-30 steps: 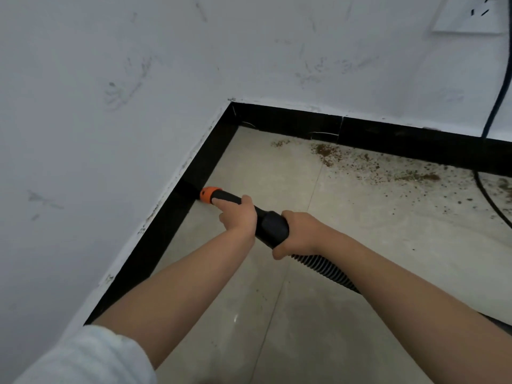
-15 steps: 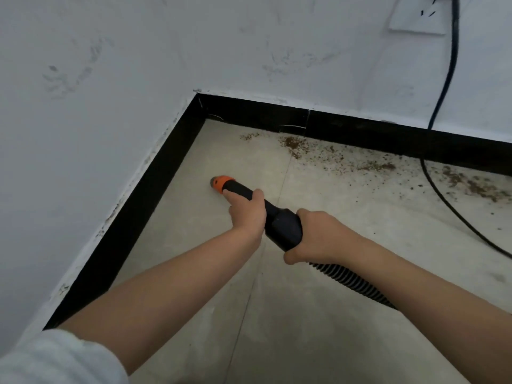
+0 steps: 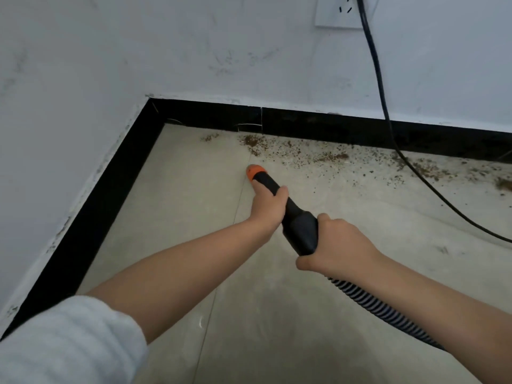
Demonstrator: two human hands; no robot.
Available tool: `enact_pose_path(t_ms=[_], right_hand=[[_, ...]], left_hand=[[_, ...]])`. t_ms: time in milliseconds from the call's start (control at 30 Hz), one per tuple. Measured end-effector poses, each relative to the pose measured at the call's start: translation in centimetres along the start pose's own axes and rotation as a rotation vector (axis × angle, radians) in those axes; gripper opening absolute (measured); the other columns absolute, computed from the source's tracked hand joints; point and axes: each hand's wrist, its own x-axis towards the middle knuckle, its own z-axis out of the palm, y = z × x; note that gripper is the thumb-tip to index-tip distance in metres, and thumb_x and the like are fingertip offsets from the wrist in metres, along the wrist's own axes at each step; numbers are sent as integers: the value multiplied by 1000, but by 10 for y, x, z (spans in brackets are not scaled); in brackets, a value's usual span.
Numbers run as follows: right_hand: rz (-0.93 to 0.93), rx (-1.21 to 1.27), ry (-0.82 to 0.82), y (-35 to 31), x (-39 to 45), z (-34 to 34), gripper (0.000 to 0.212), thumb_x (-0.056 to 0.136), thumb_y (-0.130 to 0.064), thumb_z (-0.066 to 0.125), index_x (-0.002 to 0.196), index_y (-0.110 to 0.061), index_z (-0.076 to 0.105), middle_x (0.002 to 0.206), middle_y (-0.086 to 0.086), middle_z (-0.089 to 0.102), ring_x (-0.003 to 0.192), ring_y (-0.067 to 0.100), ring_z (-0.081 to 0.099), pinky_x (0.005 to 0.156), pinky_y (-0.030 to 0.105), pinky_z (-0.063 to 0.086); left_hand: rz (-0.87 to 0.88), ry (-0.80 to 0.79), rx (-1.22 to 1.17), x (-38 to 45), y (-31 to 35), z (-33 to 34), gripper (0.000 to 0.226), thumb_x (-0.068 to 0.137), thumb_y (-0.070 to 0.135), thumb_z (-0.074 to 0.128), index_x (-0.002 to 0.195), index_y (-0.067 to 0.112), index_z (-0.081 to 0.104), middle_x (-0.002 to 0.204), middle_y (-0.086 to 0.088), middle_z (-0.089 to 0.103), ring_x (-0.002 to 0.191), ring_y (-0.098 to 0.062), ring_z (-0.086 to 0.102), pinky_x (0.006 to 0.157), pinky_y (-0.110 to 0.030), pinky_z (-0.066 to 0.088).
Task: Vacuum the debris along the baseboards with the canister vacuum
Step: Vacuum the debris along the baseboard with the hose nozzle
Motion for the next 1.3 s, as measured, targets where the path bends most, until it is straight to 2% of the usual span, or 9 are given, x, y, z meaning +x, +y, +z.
enact_pose_path(t_ms=[100, 200, 300, 433, 500, 600, 800, 1000, 1300], right_hand=[[33, 25, 17, 16, 5, -1, 49, 66, -43, 72, 91, -17, 39, 77, -6, 47, 66, 13, 49, 47, 22, 35], [29, 55, 8, 20, 16, -4, 49, 66, -42, 73, 91, -17, 39, 78, -5, 48, 67, 12, 51, 49, 23, 38], [0, 72, -14, 19, 31, -4, 49, 66, -41, 73, 92, -17, 40, 78, -6, 47, 66, 11, 50, 49, 23, 38], [-34, 84, -36, 12, 48, 1, 49, 66, -40, 73, 94, -18, 38, 77, -8, 45, 68, 13, 50, 49, 22, 38], [-34, 97, -41, 9, 54, 6, 50, 67, -39, 73, 94, -18, 37, 78, -7, 46, 71, 15, 52, 49, 23, 38], [-29, 126, -39, 4, 61, 14, 50, 67, -37, 73, 94, -19, 37, 79, -7, 47, 71, 14, 53, 49, 22, 38], [-34, 139, -46, -22, 82, 20, 51, 68, -39, 73, 96, -19, 36, 88, -2, 50, 77, 17, 55, 60, 28, 47], [-26, 238, -21, -54, 102, 36, 48, 71, -35, 71, 95, -18, 34, 78, -6, 43, 74, 17, 52, 48, 23, 35], [-4, 293, 12, -77, 126, 40, 49, 72, -37, 71, 95, -18, 33, 76, -8, 41, 74, 16, 52, 55, 26, 43]], left_hand=[[-3, -47, 18, 6, 5, 15, 72, 98, 27, 40, 150, 13, -8, 136, -11, 43, 111, -24, 48, 92, -30, 39], [-27, -20, 15, 14, 11, 18, 72, 99, 27, 39, 149, 14, -10, 143, -12, 38, 123, -28, 45, 88, -27, 36], [-31, 34, 38, 23, 11, 13, 73, 98, 28, 40, 149, 13, -12, 144, -13, 37, 124, -29, 45, 87, -27, 36], [-42, 91, 64, 37, 7, 1, 76, 98, 31, 41, 149, 14, -13, 142, -15, 40, 121, -31, 48, 93, -32, 40], [-38, 102, 66, 41, 5, -5, 76, 98, 32, 41, 149, 14, -13, 142, -14, 40, 120, -30, 48, 89, -30, 40], [-24, 119, 74, 45, 2, -13, 75, 99, 31, 41, 149, 13, -12, 143, -14, 39, 122, -30, 47, 85, -26, 37], [-10, 184, 43, 57, 4, -38, 74, 97, 30, 45, 150, 16, -5, 144, -13, 38, 126, -30, 44, 97, -32, 39], [15, 233, 21, 77, 2, -69, 72, 95, 29, 50, 151, 18, 7, 143, -12, 40, 125, -29, 44, 99, -32, 39], [31, 218, 54, 104, 9, -90, 71, 96, 31, 48, 151, 17, 5, 146, -11, 36, 128, -29, 42, 101, -31, 37]])
